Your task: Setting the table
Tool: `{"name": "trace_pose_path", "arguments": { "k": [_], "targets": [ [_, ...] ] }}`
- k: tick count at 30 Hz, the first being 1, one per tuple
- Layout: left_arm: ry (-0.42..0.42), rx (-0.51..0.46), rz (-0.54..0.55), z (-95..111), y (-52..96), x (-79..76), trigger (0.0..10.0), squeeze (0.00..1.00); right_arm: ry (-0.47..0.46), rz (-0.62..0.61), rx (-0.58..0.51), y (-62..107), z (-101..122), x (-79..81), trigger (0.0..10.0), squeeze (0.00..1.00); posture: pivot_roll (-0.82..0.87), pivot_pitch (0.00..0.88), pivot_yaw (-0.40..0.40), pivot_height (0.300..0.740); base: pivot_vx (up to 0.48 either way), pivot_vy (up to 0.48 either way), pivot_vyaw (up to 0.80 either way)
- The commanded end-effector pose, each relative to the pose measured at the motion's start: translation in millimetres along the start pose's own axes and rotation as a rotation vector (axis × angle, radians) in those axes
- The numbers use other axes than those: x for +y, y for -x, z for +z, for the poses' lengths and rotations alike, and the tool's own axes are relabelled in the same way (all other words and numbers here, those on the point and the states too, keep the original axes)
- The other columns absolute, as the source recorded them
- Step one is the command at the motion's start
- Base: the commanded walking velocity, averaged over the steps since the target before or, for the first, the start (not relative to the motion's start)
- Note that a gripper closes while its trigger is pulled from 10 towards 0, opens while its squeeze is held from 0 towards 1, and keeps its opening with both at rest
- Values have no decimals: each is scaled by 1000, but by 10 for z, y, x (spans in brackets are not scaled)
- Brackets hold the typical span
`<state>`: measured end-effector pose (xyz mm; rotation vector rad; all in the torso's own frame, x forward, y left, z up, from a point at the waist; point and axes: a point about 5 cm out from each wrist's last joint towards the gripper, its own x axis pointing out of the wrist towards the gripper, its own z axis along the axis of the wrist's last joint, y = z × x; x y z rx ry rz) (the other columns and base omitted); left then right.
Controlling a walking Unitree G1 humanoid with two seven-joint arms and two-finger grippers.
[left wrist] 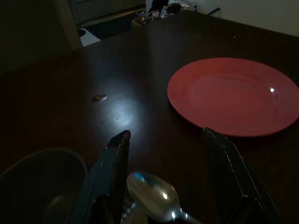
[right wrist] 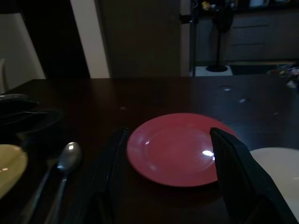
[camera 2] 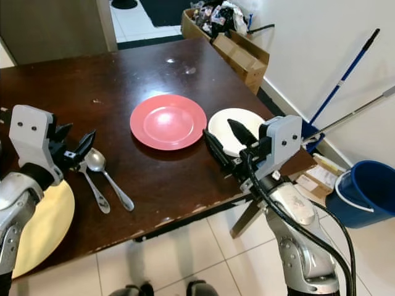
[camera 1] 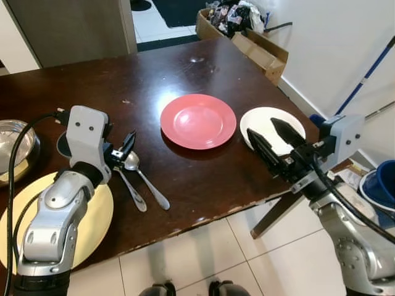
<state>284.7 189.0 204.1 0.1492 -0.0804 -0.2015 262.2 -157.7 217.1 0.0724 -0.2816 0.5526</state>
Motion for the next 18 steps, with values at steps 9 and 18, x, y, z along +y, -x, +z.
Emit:
{"name": "trace_pose_path", "arguments": {
  "k": [9, 18],
  "targets": [
    [-1, 23, -2, -41, 50, -33, 10000, 0, -43, 1, 17, -5, -73, 24, 10000, 0, -95, 74, 40, 740, -309, 0, 0],
    [-10, 48, -2, -99, 113, -48, 10000, 0, -81, -13, 62, 25, -251, 53, 10000, 0, -86, 71, 47, 740, -309, 0, 0]
  ]
}}
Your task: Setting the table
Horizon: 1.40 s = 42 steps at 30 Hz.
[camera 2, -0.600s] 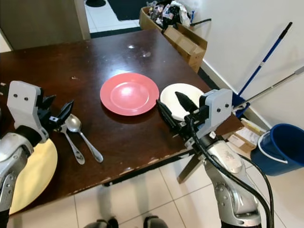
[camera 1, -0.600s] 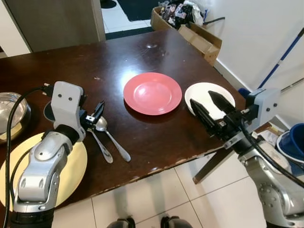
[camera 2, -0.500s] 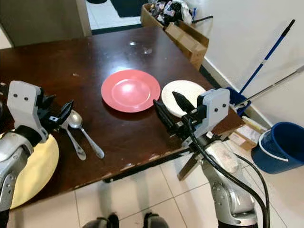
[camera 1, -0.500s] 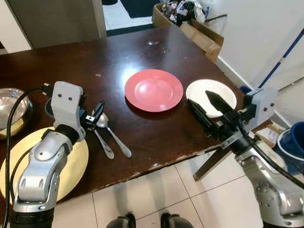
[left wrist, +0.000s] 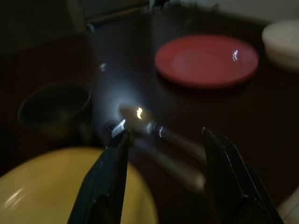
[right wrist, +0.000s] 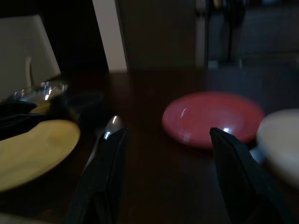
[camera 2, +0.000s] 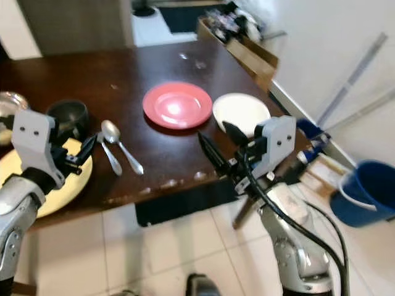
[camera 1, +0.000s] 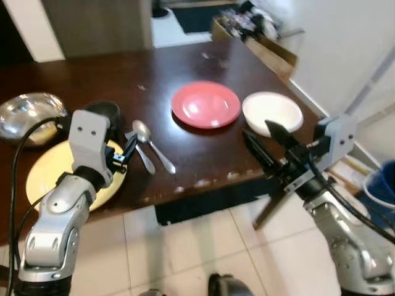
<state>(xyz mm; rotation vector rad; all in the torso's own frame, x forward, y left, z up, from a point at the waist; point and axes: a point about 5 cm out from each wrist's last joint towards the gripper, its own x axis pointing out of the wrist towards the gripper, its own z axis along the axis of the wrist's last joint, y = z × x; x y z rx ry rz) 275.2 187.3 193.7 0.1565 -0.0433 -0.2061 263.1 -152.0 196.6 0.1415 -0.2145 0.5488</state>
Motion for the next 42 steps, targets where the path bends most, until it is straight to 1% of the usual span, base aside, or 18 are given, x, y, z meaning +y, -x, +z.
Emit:
{"name": "trace_pose_path", "arguments": {
  "k": [1, 2, 3, 6, 8, 10, 11, 14, 17, 18, 19, 20, 21, 22, 23, 28, 35, 42],
  "targets": [
    [-9, 20, 7, -34, 37, 2, 10000, 0, -4, -3, 31, 10, -98, 8, 10000, 0, -85, 70, 48, 740, -307, 0, 0],
    [-18, 38, 13, -91, 68, 7, 10000, 0, 0, -9, 58, 29, -190, 13, 10000, 0, -82, 68, 46, 740, -307, 0, 0],
    [-18, 38, 13, -91, 68, 7, 10000, 0, 0, -9, 58, 29, -190, 13, 10000, 0, -82, 68, 46, 740, -307, 0, 0],
    [-30, 132, 73, -396, 205, 72, 10000, 0, -37, -48, 183, 126, -639, 36, 10000, 0, -74, 62, 38, 740, -310, 0, 0],
    [-30, 132, 73, -396, 205, 72, 10000, 0, -37, -48, 183, 126, -639, 36, 10000, 0, -74, 62, 38, 740, -307, 0, 0],
    [-32, 191, 117, -582, 274, 128, 10000, 0, -59, -43, 249, 171, -869, 91, 10000, 0, -69, 55, 34, 740, -309, 0, 0],
    [-32, 191, 117, -582, 274, 128, 10000, 0, -59, -43, 249, 171, -869, 91, 10000, 0, -69, 55, 34, 740, -307, 0, 0],
    [-34, 294, 161, -890, 406, 215, 10000, 0, -81, -53, 327, 238, -1128, 121, 10000, 0, -61, 47, 36, 740, -307, 0, 0],
    [-35, 322, 170, -970, 447, 234, 10000, 0, -83, -63, 346, 262, -1189, 119, 10000, 0, -62, 47, 36, 740, -310, 0, 0],
    [-29, 375, 190, -1120, 535, 263, 10000, 0, -61, -86, 389, 331, -1307, 91, 10000, 0, -67, 47, 34, 740, -307, 0, 0],
    [-29, 375, 190, -1120, 535, 263, 10000, 0, -61, -86, 389, 331, -1307, 91, 10000, 0, -67, 47, 34, 740, -307, 0, 0],
    [-28, 399, 196, -1191, 578, 269, 10000, 0, -57, -99, 409, 371, -1364, 70, 10000, 0, -67, 47, 34, 740, -307, 0, 0],
    [-31, 460, 218, -1356, 679, 293, 10000, 0, -55, -125, 445, 451, -1463, 37, 10000, 0, -68, 44, 34, 740, -304, 0, 0],
    [-31, 460, 218, -1356, 679, 293, 10000, 0, -55, -125, 445, 451, -1463, 37, 10000, 0, -68, 44, 34, 740, -304, 0, 0],
    [-33, 494, 230, -1463, 745, 304, 10000, 0, -54, -133, 462, 495, -1525, 26, 10000, 0, -69, 43, 32, 740, -304, 0, 0],
    [-29, 542, 221, -1623, 828, 268, 10000, 0, -53, -141, 480, 541, -1605, 15, 10000, 0, -67, 46, 33, 740, -294, 0, 0],
    [-33, 556, 227, -1727, 870, 284, 10000, 0, -48, -153, 458, 522, -1633, -14, 10000, 0, -69, 46, 35, 740, -288, 0, 0],
    [-35, 557, 228, -1783, 874, 266, 10000, 0, -53, -162, 475, 556, -1715, -15, 10000, 0, -66, 46, 31, 740, -283, 0, 0]
  ]
}}
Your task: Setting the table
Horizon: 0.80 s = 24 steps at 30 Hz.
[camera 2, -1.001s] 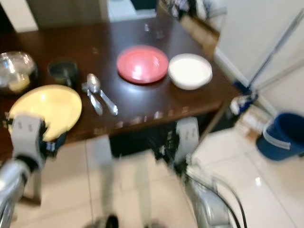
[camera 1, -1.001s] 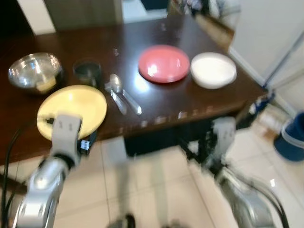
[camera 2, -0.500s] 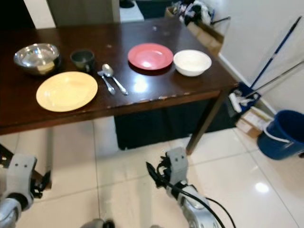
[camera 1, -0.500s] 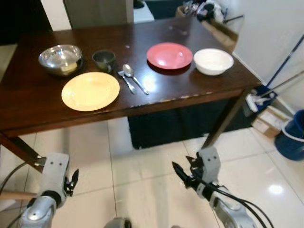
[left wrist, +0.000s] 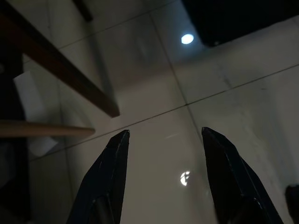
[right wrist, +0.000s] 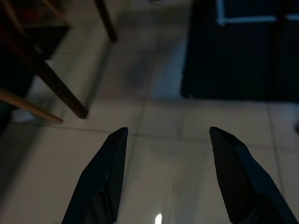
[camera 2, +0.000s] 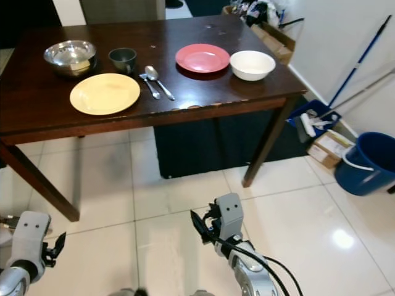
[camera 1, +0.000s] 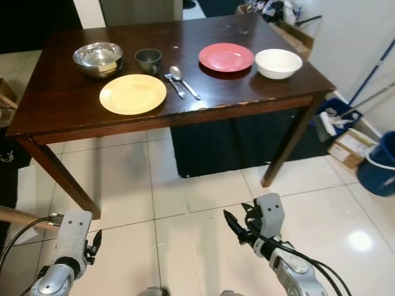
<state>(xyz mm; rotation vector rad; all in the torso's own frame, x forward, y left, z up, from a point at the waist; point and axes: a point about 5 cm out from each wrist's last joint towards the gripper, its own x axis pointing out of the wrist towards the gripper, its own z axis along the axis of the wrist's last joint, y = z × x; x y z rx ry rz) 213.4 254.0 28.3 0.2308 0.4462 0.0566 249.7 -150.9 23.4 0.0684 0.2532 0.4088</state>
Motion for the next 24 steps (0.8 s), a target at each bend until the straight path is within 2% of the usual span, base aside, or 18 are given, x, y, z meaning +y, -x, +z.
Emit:
{"name": "trace_pose_path", "arguments": {
  "k": [1, 10, 13, 17, 19, 24],
  "targets": [
    [-5, 43, 10, -123, 29, 18, 10000, 0, -11, 5, 20, 11, -80, 32, 10000, 0, -66, 46, 31, 740, -277, 0, 0],
    [-7, 49, 8, -173, 19, 10, 10000, 0, -15, 2, 16, -4, -97, 33, 10000, 0, -65, 47, 33, 740, -267, 0, 0],
    [-1, 79, -3, -247, 8, -13, 10000, 0, -19, -3, 13, -20, -109, 28, 10000, 0, -64, 46, 33, 740, 0, 0, 0],
    [61, 140, -50, -354, -15, -72, 10000, 0, -20, -13, 22, -35, -146, 25, 10000, 0, -66, 46, 32, 740, 0, 0, 0],
    [70, 147, -59, -370, -18, -83, 10000, 0, -21, -16, 23, -36, -152, 23, 10000, 0, -66, 46, 32, 740, 0, 0, 0],
    [166, 177, -78, -416, -95, -138, 10000, 0, -17, -50, 39, -45, -192, -12, 10000, 0, -65, 46, 29, 740, 0, 0, 0]
  ]
}}
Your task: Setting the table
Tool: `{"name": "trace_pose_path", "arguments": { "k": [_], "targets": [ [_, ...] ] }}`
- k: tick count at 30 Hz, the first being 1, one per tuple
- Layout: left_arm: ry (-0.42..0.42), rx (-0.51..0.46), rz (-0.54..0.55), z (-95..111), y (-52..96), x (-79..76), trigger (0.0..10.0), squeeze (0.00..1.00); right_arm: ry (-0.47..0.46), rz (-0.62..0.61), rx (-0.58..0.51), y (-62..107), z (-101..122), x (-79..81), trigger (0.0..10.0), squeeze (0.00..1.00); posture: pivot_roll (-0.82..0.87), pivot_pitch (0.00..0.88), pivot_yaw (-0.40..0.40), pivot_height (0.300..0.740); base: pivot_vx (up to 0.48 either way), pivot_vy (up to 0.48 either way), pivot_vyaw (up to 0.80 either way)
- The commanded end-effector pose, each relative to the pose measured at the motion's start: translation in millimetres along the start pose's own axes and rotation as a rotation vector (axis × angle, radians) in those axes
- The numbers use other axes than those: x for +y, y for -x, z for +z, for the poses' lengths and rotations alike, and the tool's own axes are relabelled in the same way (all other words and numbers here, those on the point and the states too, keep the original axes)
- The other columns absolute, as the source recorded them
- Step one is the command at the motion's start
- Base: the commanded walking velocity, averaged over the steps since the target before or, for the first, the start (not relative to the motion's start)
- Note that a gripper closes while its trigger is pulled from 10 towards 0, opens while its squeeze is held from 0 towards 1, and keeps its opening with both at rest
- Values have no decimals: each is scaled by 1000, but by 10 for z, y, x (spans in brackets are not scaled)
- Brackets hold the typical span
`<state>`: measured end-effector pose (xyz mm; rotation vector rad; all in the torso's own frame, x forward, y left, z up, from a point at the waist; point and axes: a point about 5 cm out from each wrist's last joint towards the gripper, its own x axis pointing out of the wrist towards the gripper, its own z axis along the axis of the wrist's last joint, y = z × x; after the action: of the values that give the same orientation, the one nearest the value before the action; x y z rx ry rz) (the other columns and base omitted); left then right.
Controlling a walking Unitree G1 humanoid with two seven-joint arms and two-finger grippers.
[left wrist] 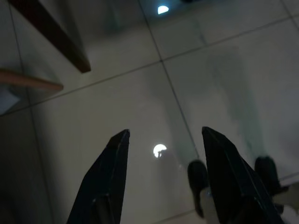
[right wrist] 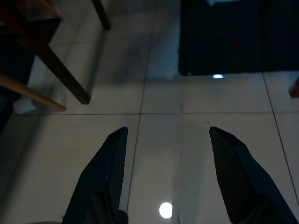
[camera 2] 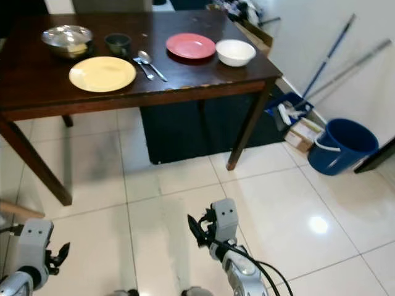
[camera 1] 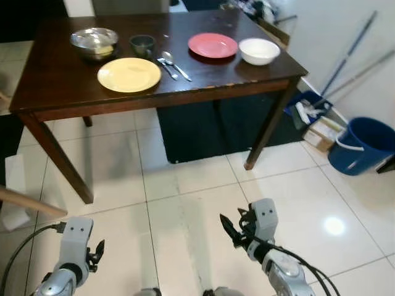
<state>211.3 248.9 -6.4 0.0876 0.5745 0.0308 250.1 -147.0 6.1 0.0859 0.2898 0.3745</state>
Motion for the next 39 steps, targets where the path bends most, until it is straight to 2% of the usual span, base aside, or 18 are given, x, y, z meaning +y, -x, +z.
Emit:
{"name": "trace_pose_path", "arguments": {
  "k": [1, 11, 15, 20, 22, 27, 35, 37, 39],
  "targets": [
    [54, 57, -20, -119, -2, -6, 10000, 0, 11, -23, 7, 12, -25, -31, 10000, 0, -65, 46, 29, 740, 0, 0, 0],
    [90, 78, -42, -173, -52, -28, 10000, 0, 11, -87, 33, 13, -94, -100, 10000, 0, -102, 41, 1, 740, 0, 0, 0],
    [47, 93, -18, -273, -35, 5, 10000, 0, 2, -103, 64, -13, -153, -93, 10000, 0, -102, 33, -32, 740, 0, 0, 0],
    [61, 101, -5, -334, -22, -7, 10000, 0, 12, -91, 70, -38, -154, -64, 10000, 0, -104, 29, -49, 740, 0, 0, 0],
    [54, 99, 18, -357, -26, -13, 10000, 0, 16, -95, 92, -36, -198, -58, 10000, 0, -97, 22, -72, 740, 0, 0, 0],
    [53, 85, 34, -365, -32, -39, 10000, 0, 4, -117, 132, -18, -296, -45, 10000, 0, -95, 19, -69, 740, 0, 0, 0],
    [-50, 37, 54, -293, -57, -7, 10000, 0, -64, -160, 161, 6, -408, -10, 10000, 0, -98, 16, -15, 740, 0, 0, 0],
    [-103, 39, 41, -307, -74, -19, 10000, 0, -89, -179, 222, 68, -540, 3, 10000, 0, -96, 6, -12, 740, 0, 0, 0],
    [-114, 49, 41, -332, -78, -23, 10000, 0, -96, -186, 242, 89, -581, 5, 10000, 0, -96, 0, -11, 740, 0, 0, 0]
  ]
}}
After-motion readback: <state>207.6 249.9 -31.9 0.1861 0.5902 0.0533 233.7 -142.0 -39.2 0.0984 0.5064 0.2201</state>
